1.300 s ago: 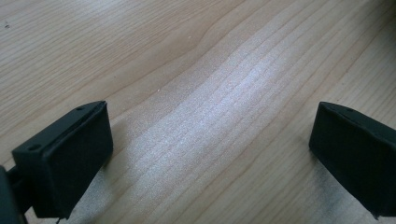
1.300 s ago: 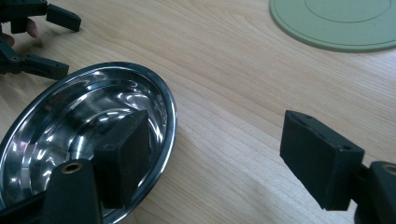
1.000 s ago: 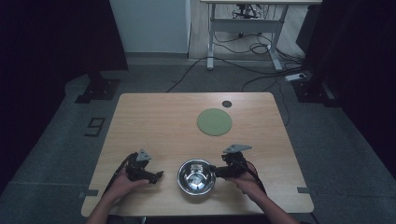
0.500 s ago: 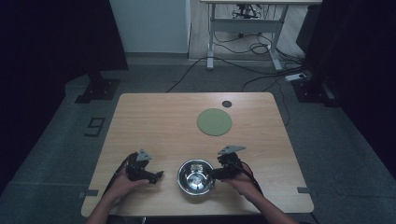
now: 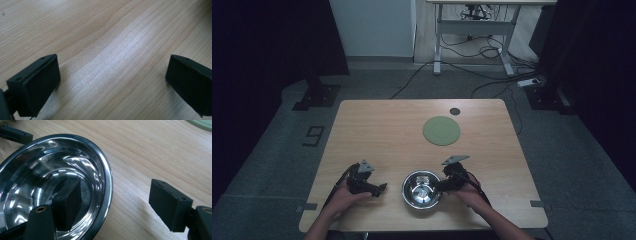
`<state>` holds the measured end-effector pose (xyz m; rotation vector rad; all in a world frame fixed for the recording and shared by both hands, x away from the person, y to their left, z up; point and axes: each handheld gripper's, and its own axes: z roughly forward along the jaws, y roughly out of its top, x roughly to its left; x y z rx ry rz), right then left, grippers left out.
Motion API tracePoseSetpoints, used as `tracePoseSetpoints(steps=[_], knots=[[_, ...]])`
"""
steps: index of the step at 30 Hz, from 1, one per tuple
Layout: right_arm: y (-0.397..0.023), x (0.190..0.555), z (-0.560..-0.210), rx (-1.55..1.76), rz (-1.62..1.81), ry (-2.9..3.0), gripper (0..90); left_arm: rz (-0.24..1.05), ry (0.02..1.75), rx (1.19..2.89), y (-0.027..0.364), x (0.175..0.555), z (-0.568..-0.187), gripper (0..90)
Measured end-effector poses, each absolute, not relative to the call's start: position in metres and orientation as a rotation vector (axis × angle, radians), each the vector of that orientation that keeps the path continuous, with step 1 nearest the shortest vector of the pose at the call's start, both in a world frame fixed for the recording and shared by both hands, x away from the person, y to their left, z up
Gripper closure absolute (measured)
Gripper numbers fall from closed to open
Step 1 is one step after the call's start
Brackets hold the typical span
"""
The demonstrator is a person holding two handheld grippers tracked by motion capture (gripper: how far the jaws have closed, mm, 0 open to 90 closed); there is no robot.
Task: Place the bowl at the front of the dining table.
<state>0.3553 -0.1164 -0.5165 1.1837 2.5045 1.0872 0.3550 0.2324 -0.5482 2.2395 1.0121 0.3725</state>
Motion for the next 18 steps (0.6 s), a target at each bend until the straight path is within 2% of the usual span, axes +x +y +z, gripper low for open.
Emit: tracePoseSetpoints(steps=[10,16,18], knots=[[-0.108,0.359,-0.522,1.179,1.046,2.538,29.0,0.372,1.012,2.240,0.232,0.355,-0.548,0.0],[-0.104,0.362,-0.525,1.173,1.032,2.562,34.3,0.372,1.012,2.240,0.232,0.355,-0.548,0.0],[-0.103,0.362,-0.527,1.170,1.025,2.569,39.5,0.372,1.012,2.240,0.232,0.355,-0.548,0.0]])
